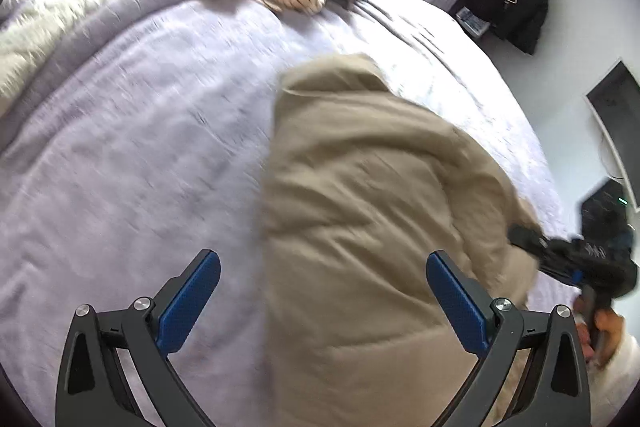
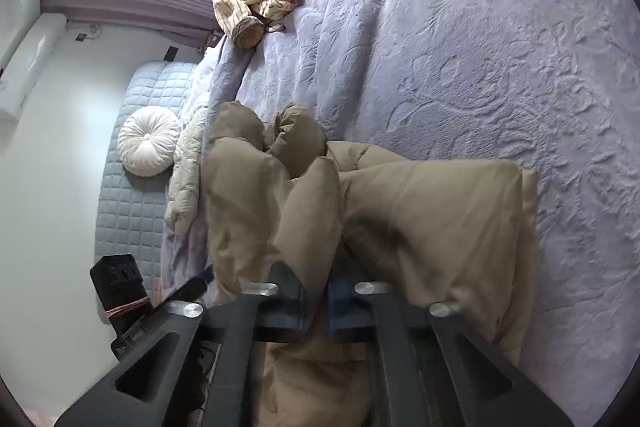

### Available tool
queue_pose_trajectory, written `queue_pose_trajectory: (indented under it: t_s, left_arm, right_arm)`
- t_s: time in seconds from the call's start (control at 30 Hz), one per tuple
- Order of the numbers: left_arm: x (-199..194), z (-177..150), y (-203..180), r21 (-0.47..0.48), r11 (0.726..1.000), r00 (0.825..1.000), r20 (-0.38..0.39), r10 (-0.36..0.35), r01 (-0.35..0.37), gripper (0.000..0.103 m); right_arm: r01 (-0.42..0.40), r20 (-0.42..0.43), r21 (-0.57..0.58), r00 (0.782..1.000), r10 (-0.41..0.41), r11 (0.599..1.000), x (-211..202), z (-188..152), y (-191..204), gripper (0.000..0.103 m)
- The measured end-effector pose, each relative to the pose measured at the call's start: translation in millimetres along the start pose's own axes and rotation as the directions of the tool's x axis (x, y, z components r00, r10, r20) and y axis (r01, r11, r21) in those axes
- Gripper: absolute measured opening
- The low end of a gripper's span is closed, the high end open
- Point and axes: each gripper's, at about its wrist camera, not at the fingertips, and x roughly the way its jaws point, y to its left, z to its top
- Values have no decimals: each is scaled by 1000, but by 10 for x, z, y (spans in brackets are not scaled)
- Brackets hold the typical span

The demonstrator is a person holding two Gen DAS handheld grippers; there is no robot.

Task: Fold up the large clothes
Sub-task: 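Hold the khaki coat bundle with the left tool while the right tool pinches its folded edge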

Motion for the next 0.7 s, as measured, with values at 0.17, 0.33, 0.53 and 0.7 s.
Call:
queue_pose_trajectory:
  t_s: [0.17,0.33,0.53,0.7]
  left_arm:
    - [204,25,-318,95,996,1000,-12,3,-2,103]
    - [564,-226,-916,254,966,997,-41,64,-51,103]
    - [656,-363,-986,293,951,993,-42,113,-96,103]
    - [672,-428,-965,292,950,992,-34,125,-110,103]
  right_arm:
    - [237,25,-106,971,-236,966,-95,-106,9,7]
    - [287,2,35,958,-287,957,-80,-196,-667,6]
    - [324,-8,87,946,-325,942,-188,-253,-832,6]
    - [302,166,24,939,-302,953,-729,-341,-358,7]
